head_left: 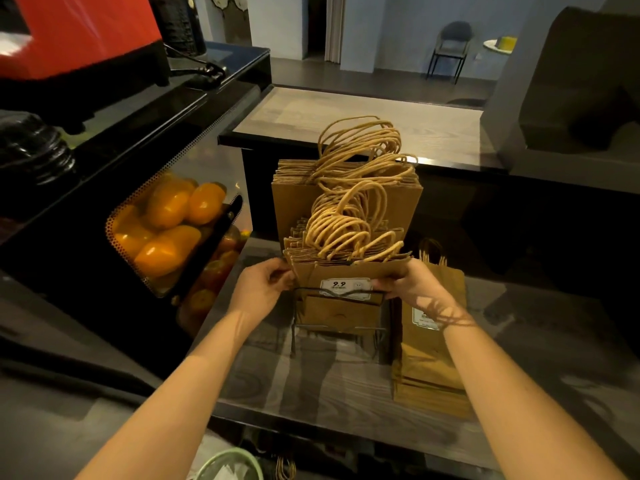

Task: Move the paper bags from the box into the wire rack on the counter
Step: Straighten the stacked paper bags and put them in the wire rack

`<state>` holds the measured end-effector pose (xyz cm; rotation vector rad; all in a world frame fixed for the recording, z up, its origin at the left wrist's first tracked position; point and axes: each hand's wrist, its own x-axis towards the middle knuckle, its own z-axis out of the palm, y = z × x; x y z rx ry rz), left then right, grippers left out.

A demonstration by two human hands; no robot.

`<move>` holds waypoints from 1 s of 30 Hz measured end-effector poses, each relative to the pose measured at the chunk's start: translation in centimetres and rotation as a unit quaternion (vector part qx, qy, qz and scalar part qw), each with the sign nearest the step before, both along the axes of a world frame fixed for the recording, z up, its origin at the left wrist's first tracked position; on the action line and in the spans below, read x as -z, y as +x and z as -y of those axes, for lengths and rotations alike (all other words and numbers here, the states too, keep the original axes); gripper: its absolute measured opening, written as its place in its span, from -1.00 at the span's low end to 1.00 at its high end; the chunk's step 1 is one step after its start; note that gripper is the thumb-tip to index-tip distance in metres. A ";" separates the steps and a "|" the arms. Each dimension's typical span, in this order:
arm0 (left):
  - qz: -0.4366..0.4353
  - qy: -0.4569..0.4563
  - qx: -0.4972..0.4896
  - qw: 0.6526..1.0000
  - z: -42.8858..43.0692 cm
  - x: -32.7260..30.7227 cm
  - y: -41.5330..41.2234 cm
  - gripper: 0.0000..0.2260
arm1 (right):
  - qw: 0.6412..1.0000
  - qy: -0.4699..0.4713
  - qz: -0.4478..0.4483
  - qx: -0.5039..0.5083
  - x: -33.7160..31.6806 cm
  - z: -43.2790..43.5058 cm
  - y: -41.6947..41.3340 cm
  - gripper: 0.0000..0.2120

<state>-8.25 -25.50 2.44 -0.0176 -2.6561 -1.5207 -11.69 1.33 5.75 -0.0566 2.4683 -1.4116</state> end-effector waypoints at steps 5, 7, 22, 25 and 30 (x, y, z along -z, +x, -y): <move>0.185 -0.018 -0.004 0.983 -0.3 1.1 0.4 -0.82 | 1.000 0.013 -0.014 0.000 0.0 0.0 0.1 -0.77; 0.230 0.020 0.004 0.973 -0.7 1.6 0.2 -0.73 | 1.000 0.014 -0.012 0.001 0.1 0.0 0.1 -0.78; 0.313 0.229 0.010 0.922 -0.7 5.6 0.8 -0.61 | 0.997 -0.058 -0.048 0.031 -0.5 -0.2 1.0 -0.76; 0.328 0.211 -0.009 0.921 -1.4 5.0 0.3 -0.59 | 0.993 -0.098 -0.046 0.056 -0.4 -0.2 1.2 -0.73; 0.273 0.258 -0.040 0.926 -1.3 5.0 0.4 -0.65 | 0.993 -0.100 -0.035 0.058 -0.2 -0.5 1.3 -0.79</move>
